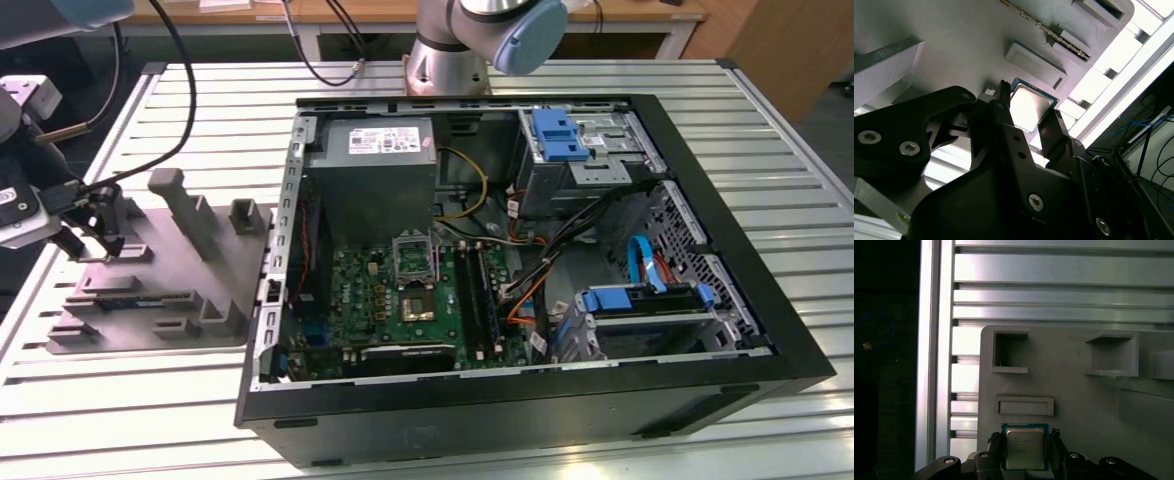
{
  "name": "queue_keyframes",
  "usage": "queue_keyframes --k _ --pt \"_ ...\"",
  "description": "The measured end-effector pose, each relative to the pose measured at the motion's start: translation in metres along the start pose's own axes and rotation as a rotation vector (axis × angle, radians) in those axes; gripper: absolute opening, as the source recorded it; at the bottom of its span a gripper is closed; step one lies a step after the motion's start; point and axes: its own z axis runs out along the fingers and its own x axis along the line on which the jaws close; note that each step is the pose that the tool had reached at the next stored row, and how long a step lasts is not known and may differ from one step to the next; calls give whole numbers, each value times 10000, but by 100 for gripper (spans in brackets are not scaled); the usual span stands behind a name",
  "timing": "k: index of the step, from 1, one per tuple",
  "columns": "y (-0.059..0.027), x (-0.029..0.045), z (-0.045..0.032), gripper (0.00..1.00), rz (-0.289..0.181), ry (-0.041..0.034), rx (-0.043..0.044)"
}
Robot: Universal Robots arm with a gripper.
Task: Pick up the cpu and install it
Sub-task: 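Pick up the cpu and move it towards the insertion slot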
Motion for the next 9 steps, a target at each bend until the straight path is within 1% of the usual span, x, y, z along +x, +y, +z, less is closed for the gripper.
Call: queue_keyframes --k 5,9 --pt "0 0 -4 47 0 -1 0" --pt "1 0 -27 47 0 0 0"
